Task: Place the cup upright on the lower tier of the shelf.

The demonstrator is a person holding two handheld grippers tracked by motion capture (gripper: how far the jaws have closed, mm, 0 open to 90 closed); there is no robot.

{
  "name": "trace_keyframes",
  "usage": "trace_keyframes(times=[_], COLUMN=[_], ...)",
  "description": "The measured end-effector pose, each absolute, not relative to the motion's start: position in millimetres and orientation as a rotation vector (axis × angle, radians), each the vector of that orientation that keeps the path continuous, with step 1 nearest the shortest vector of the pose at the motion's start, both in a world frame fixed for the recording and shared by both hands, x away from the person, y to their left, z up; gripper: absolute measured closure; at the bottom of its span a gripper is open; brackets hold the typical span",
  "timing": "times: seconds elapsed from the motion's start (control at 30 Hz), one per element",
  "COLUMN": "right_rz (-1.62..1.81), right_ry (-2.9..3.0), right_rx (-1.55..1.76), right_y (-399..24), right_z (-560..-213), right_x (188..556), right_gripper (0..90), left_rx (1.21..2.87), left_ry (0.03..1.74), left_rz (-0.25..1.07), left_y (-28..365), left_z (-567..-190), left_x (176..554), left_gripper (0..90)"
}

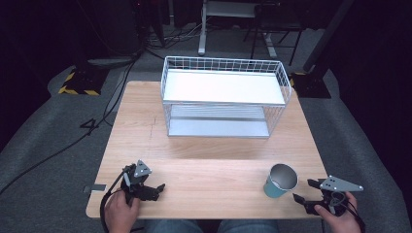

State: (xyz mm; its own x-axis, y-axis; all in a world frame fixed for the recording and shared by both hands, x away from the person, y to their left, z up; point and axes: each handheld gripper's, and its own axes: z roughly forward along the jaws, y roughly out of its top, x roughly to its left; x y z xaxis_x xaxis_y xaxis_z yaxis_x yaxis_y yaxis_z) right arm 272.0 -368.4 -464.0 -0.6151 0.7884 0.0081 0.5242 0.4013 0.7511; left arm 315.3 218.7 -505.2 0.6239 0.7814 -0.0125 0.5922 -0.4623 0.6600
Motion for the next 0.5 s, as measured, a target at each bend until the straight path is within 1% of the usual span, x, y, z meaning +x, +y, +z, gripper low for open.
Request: trace_keyframes(times=[0.13, 0.5], right_rz=[1.070, 1.117], right_ry=[2.339, 2.408], right_rx=[1.097, 1.031], right_y=[-360, -339], right_z=[-457, -449], right_x=[265, 261], right_gripper=[17.9, 16.7], left_rx=[2.216, 2.213], left_ry=[1.070, 1.067], left_rz=[0.388, 0.388], left_y=[219, 218], left_z=[-505, -505], left_x=[316, 315], left_gripper=[0.0, 0.0])
